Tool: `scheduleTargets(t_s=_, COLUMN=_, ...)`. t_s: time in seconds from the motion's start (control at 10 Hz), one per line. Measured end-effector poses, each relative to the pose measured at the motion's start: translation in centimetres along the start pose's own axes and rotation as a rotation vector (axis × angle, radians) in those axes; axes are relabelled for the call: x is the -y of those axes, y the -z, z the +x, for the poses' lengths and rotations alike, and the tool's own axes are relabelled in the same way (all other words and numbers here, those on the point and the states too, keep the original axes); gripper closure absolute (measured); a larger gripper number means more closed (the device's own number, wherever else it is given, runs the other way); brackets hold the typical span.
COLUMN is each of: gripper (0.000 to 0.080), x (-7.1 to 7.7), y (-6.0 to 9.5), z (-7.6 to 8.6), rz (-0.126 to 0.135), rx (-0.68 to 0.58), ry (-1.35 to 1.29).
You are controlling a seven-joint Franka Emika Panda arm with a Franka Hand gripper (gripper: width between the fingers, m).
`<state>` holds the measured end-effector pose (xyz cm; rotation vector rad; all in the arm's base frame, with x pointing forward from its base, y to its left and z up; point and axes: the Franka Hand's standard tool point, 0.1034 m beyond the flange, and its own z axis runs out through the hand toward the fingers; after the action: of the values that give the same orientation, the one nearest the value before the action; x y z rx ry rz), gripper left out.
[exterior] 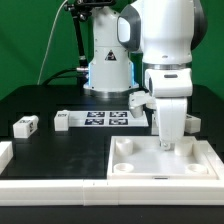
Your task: Assemble one leg
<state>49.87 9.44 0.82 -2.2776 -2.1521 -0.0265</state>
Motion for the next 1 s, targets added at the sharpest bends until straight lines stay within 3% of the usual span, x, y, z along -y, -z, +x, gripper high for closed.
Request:
scheduleTargets(t_s=0.3, gripper=0.0736, x=-0.05, y=-0.03, z=-0.07, rz=0.004, rx=0.002, ry=-0.001)
scheduleTargets(t_s=0.4, gripper=0.0514, x=-0.05, y=-0.03, z=-0.08, rz=0.004, rx=0.002, ry=-0.001)
scheduleTargets(t_s=0.5, gripper=0.0379, x=-0.05, y=-0.04, z=-0.09, rz=0.004, rx=0.002, ry=-0.002)
scheduleTargets(t_s=0.6, gripper=0.0379, x=-0.05, y=-0.04, z=-0.1, rz=0.004, rx=0.002, ry=-0.002)
scheduleTargets(t_s=0.7, gripper=0.0214, x=-0.05, y=-0.04, z=-0.11, rz=0.004, rx=0.002, ry=-0.002)
scheduleTargets(t_s=0.8, gripper=0.0169, x=-0.05, y=-0.04, z=-0.12, rz=0.004, rx=0.002, ry=-0.002)
scheduleTargets(t_s=1.0, gripper=0.0153, x=-0.05, y=-0.04, z=-0.14, rz=0.005, rx=0.002, ry=-0.003)
